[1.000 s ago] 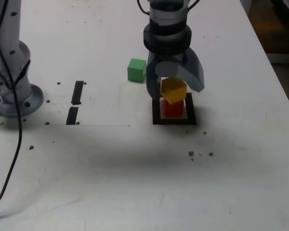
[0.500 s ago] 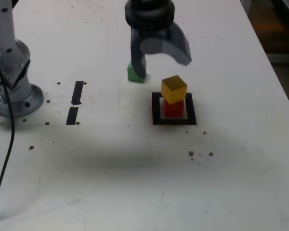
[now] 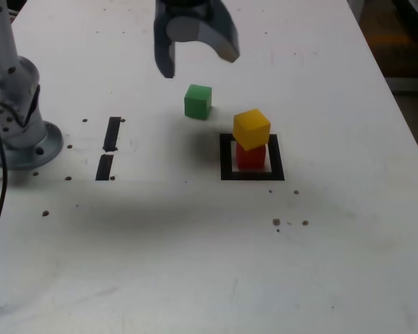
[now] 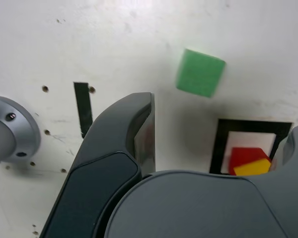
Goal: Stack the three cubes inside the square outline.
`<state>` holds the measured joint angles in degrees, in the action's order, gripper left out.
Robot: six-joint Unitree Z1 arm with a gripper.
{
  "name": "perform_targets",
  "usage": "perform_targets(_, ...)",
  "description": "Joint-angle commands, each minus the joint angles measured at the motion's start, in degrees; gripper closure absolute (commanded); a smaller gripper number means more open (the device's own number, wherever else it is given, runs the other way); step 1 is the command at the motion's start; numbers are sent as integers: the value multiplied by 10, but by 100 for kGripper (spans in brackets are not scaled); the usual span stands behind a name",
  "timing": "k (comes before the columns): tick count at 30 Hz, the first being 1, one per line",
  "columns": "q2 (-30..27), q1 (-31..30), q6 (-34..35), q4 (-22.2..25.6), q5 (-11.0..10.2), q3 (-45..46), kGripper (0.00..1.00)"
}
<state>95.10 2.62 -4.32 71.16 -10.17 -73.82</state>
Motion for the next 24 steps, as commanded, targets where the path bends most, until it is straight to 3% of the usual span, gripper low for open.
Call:
perform_targets(1, 2, 17, -27, -13, 2, 18, 8)
perform_targets(9, 13, 50, -93, -66, -11, 71, 7)
perform_targets(16, 26, 52, -102, -130, -28, 115, 7)
perform_targets(24, 51, 52, -103, -161, -44, 140, 8)
